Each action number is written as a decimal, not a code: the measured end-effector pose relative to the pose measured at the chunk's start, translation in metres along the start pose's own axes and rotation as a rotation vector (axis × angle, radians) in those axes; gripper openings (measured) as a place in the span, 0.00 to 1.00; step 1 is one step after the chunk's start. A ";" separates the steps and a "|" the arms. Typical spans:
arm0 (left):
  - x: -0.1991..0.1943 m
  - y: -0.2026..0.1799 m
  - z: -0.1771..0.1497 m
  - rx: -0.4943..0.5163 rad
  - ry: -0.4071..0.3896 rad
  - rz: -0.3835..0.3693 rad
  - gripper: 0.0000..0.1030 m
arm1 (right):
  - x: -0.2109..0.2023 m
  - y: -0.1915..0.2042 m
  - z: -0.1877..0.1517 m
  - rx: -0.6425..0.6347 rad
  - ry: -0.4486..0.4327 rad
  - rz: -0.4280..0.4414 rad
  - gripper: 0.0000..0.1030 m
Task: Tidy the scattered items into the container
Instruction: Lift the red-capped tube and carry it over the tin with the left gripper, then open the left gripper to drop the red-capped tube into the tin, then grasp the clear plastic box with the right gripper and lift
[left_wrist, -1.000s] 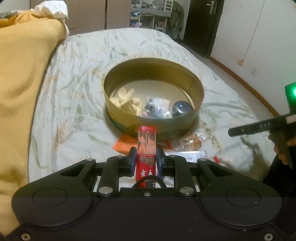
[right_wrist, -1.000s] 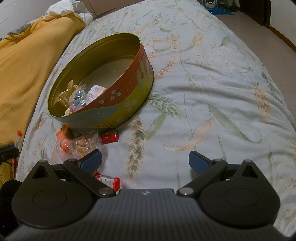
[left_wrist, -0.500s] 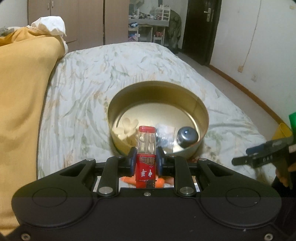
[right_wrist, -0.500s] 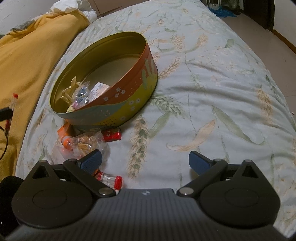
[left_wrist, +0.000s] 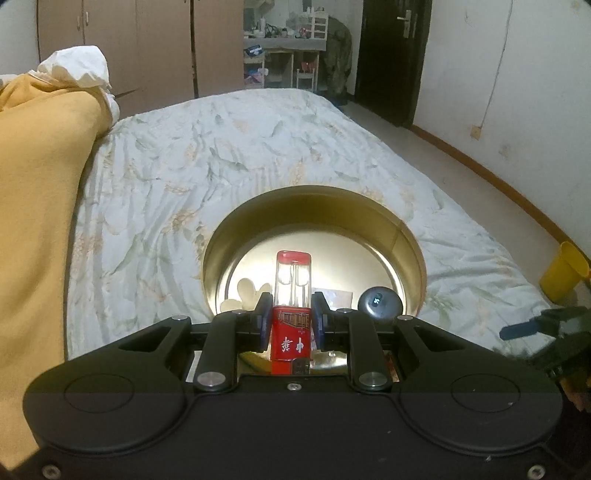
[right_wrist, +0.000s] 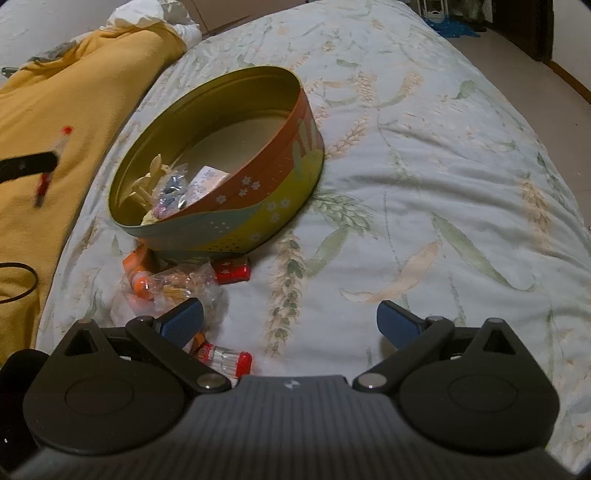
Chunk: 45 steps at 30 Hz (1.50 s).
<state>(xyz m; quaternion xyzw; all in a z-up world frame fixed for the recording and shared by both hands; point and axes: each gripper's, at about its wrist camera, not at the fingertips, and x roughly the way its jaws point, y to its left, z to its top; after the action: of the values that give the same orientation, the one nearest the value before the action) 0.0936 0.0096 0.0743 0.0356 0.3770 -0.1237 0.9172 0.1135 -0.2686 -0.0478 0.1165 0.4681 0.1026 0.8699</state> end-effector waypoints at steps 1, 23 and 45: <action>0.006 0.000 0.003 0.001 0.007 0.001 0.19 | 0.000 0.001 0.000 -0.006 -0.002 0.005 1.00; 0.060 0.021 0.016 -0.133 0.063 -0.012 0.94 | 0.000 0.023 -0.004 -0.131 -0.007 0.100 1.00; 0.032 0.041 -0.081 -0.214 0.135 0.012 0.94 | 0.007 0.097 -0.025 -0.501 0.057 0.208 0.86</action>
<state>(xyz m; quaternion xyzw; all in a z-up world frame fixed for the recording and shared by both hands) 0.0707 0.0561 -0.0075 -0.0519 0.4489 -0.0744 0.8889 0.0897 -0.1719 -0.0381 -0.0578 0.4381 0.3072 0.8428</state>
